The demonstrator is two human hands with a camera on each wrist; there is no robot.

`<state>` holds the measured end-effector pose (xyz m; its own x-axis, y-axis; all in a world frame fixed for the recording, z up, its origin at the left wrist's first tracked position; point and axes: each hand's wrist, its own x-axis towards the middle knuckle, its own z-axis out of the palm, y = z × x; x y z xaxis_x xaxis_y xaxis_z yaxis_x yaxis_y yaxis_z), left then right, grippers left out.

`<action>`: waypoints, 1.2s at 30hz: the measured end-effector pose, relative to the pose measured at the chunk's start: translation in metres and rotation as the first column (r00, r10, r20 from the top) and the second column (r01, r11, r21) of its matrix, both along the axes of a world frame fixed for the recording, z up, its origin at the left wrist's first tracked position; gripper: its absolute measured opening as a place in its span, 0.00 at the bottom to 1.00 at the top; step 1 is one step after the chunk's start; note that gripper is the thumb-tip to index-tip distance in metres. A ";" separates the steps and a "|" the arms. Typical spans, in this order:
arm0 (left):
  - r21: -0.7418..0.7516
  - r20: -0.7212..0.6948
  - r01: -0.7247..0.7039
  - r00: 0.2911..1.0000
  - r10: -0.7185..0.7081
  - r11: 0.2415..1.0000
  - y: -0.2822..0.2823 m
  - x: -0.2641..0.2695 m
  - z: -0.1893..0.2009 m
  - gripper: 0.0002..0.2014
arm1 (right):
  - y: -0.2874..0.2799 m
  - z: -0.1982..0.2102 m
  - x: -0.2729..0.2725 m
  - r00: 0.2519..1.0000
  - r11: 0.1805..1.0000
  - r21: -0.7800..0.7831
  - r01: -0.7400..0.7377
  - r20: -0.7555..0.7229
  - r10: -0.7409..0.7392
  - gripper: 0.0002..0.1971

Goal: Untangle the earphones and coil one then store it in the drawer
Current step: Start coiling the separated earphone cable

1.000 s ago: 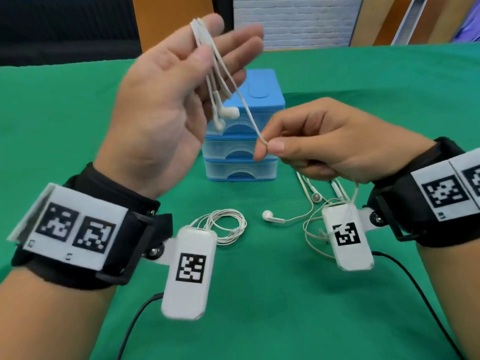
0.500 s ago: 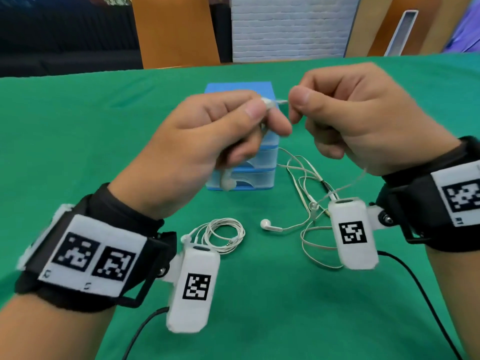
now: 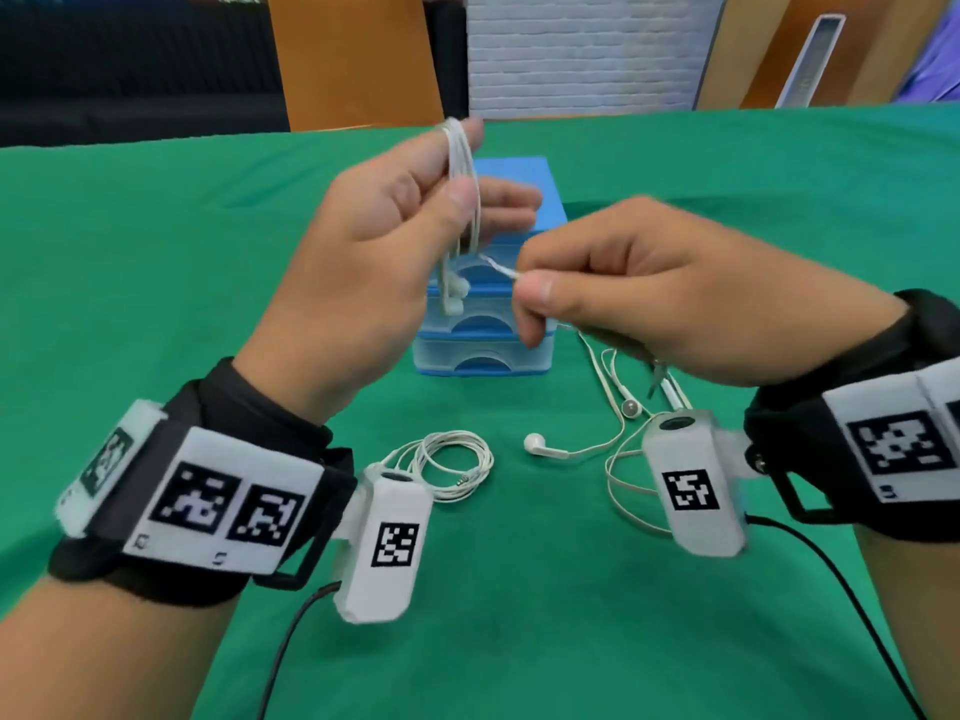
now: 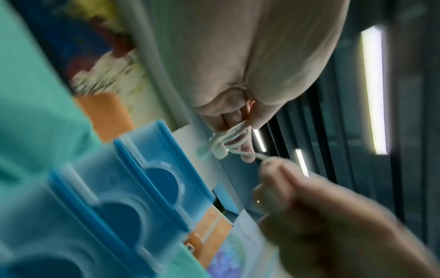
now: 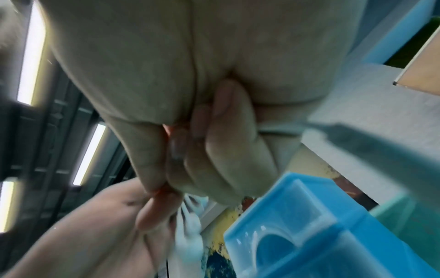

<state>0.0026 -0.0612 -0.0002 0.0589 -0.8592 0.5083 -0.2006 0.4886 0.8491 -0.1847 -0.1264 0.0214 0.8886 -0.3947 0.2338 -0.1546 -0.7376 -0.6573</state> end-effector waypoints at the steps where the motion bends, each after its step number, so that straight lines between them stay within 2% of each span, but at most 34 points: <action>1: 0.012 0.098 -0.008 0.995 0.007 1.000 0.000 0.000 -0.001 0.15 | 0.000 0.004 -0.003 0.999 1.000 -0.011 0.002 0.055 -0.001 0.16; 3: 0.043 0.211 0.019 0.977 -0.028 0.999 0.002 -0.002 -0.001 0.14 | -0.003 0.010 -0.008 0.986 0.997 -0.059 0.042 0.163 -0.031 0.14; 6: 0.091 0.254 0.084 0.961 -0.105 0.992 0.005 -0.005 0.002 0.14 | -0.008 0.009 -0.005 0.957 0.968 -0.166 0.187 0.252 -0.142 0.14; 8: 0.143 0.195 0.111 0.971 -0.137 0.984 0.006 -0.006 0.002 0.15 | -0.011 0.005 -0.003 0.938 0.962 -0.159 0.224 0.304 -0.168 0.12; 10: 0.172 0.094 0.144 0.982 -0.161 0.975 0.006 -0.007 0.000 0.16 | -0.013 0.000 0.001 0.923 0.974 -0.077 0.211 0.343 -0.173 0.08; 16: 0.225 -0.203 0.212 0.965 -0.167 0.951 0.004 -0.010 -0.004 0.16 | -0.013 -0.015 0.013 0.927 0.984 0.036 0.174 0.330 -0.176 0.09; 23: 0.226 -0.312 0.204 0.941 -0.127 0.953 0.000 -0.008 -0.007 0.16 | -0.014 -0.021 0.020 0.912 0.966 -0.010 0.260 0.332 -0.242 0.13; 26: 0.210 -0.299 0.135 0.952 -0.067 0.968 -0.004 -0.008 -0.010 0.13 | -0.015 -0.024 0.022 0.902 0.943 -0.062 0.326 0.320 -0.291 0.14; 30: 0.156 -0.251 -0.024 0.966 0.063 0.987 -0.005 -0.004 -0.013 0.05 | -0.017 -0.025 0.021 0.880 0.906 -0.099 0.411 0.302 -0.367 0.14; 33: 0.104 -0.138 -0.126 0.981 0.140 0.987 -0.005 0.001 -0.014 0.05 | -0.018 -0.025 0.019 0.883 0.903 -0.102 0.417 0.282 -0.375 0.15; 36: 0.091 -0.060 -0.157 0.985 0.163 0.983 -0.003 0.000 -0.013 0.02 | -0.020 -0.025 0.018 0.891 0.907 -0.100 0.408 0.261 -0.372 0.15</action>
